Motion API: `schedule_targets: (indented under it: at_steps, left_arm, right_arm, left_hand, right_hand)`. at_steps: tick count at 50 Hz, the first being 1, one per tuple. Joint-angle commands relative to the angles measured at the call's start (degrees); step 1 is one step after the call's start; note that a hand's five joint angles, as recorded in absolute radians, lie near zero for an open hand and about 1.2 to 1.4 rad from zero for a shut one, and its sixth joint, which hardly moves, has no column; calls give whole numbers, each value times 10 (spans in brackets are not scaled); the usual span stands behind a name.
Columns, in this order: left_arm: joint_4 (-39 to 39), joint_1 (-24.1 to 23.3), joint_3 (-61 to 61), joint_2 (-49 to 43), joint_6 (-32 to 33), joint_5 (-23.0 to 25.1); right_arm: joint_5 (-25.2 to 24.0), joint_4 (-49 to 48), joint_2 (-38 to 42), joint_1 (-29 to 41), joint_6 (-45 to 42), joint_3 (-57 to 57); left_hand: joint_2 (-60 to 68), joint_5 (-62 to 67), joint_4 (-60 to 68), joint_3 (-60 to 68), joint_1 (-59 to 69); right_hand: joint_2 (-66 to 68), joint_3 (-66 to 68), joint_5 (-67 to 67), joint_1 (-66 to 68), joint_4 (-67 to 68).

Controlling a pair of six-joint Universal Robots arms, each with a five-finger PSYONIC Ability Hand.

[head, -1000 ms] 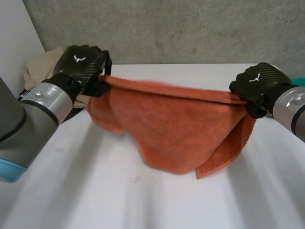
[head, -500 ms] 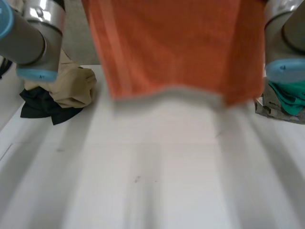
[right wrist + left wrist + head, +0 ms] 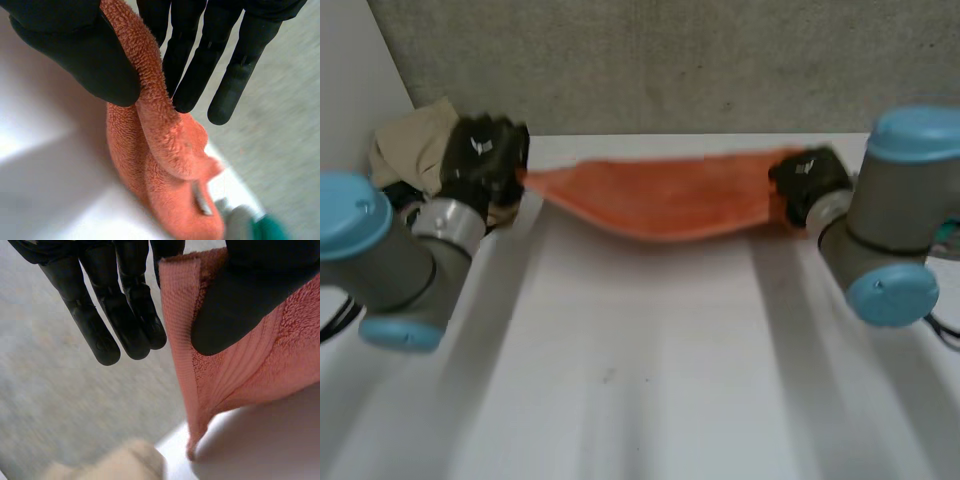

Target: Fold the laundry.

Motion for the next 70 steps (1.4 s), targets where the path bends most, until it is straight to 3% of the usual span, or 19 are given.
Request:
schedule_targets:
  at_steps: [1,2,3,6,14,20,24,29,37,52,54,57,59,66,70]
  left_arm:
    - [3,8,-123,66,2,24]
    - [3,10,-131,75,2,27]
    - [3,11,-139,84,1,30]
    - [2,18,-161,119,2,47]
    - [0,29,-172,172,-1,70]
    - [0,28,-165,179,-4,70]
    - [-1,25,-161,182,-4,70]
    - [0,21,-161,182,-5,70]
    - [0,20,-161,181,-5,69]
    - [-1,21,-163,205,-6,68]
    - [-1,22,-164,212,-6,68]
    - [-1,25,-164,221,-7,68]
    - [0,27,-163,223,-7,68]
    - [0,33,-150,226,-8,65]
    - [1,49,-140,227,-8,63]
  right_arm:
    - [-6,50,17,-3,34,55]
    - [-9,57,13,-4,40,62]
    - [-11,61,6,-5,42,66]
    - [-17,70,-39,-11,41,70]
    - [-71,112,-102,-74,35,41]
    - [-132,183,-84,-120,-4,-14]
    - [-166,204,-37,-133,-77,-56]
    - [-195,183,18,-146,-185,-96]
    - [-249,92,126,-145,-255,-162]
    - [-262,66,360,-146,-271,-436]
    - [-263,64,377,-147,-271,-459]
    - [-264,64,403,-147,-271,-494]
    - [-269,64,414,-147,-270,-509]
    - [-255,67,392,-147,-263,-507]
    - [-225,82,323,-149,-250,-484]
  left_hand:
    - [113,131,112,116,143]
    - [113,131,112,116,143]
    - [113,131,112,116,143]
    - [113,131,112,116,143]
    - [113,131,112,116,143]
    - [113,131,112,116,143]
    - [113,131,112,116,143]
    - [113,131,112,116,143]
    - [113,131,112,116,143]
    - [113,131,112,116,143]
    - [113,131,112,116,143]
    - [113,131,112,116,143]
    - [113,131,112,116,143]
    - [113,131,112,116,143]
    - [113,131,112,116,143]
  right_hand:
    - [16,8,9,47,4]
    - [-210,-218,-217,-179,-222]
    - [-346,-353,-353,-315,-357]
    - [-572,-579,-579,-541,-583]
    - [-576,-584,-583,-545,-588]
    - [-556,-563,-563,-525,-567]
    - [-539,-547,-546,-508,-551]
    - [-465,-473,-472,-434,-477]
    - [-438,-446,-445,-407,-450]
    - [-309,-316,-315,-277,-320]
    - [-247,-254,-253,-215,-258]
    - [-53,-61,-60,-22,-65]
    - [122,114,115,153,111]
    - [123,116,116,154,112]
    - [123,116,116,154,112]
